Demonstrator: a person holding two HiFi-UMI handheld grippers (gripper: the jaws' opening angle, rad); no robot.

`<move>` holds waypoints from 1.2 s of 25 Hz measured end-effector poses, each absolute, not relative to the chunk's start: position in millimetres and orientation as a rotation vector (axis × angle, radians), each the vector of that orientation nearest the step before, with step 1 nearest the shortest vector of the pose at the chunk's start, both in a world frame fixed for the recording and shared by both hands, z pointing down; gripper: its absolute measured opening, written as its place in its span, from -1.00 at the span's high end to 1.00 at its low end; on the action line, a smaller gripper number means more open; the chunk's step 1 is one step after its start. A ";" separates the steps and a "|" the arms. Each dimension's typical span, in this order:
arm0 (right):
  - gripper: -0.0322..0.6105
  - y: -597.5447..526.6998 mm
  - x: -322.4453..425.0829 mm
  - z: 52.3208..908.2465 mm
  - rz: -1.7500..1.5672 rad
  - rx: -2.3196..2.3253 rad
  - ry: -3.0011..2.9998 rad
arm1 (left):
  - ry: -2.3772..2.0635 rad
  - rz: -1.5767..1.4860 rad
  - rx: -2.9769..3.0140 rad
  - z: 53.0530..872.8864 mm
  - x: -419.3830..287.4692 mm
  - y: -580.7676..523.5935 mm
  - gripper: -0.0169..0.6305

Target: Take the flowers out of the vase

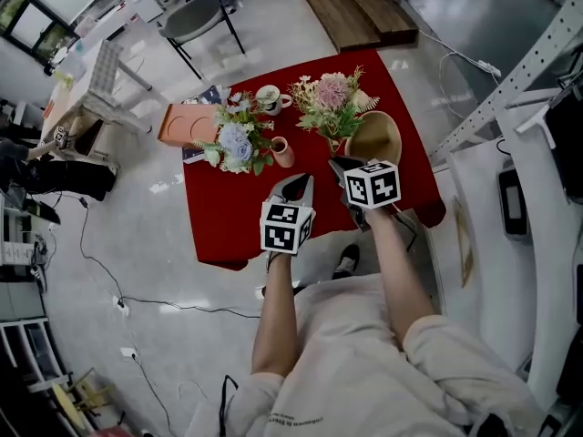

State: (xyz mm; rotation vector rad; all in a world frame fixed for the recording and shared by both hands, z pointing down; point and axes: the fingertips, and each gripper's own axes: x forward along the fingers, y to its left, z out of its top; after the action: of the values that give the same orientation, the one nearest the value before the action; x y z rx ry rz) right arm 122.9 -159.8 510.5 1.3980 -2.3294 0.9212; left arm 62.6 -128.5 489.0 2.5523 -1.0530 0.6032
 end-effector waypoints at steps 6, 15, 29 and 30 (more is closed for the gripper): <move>0.82 -164.4 130.7 508.5 0.916 1.398 -2.333 | -1.083 0.610 2.542 485.9 65.4 -134.7 0.92; 0.82 -171.2 130.5 503.4 0.928 1.391 -2.362 | -1.054 0.643 2.556 486.3 70.8 -137.6 0.92; 0.82 -173.2 135.7 488.8 0.919 1.451 -2.391 | -1.027 0.646 2.572 486.9 72.6 -136.4 0.92; 0.82 -173.9 136.8 486.4 0.917 1.455 -2.395 | -1.031 0.645 2.572 486.5 72.4 -136.8 0.92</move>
State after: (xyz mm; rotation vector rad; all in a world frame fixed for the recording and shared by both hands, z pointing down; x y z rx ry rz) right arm 136.8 -173.9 486.4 1.4554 -2.3954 0.9171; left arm 72.4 -136.8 486.5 2.5725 -1.0311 0.6449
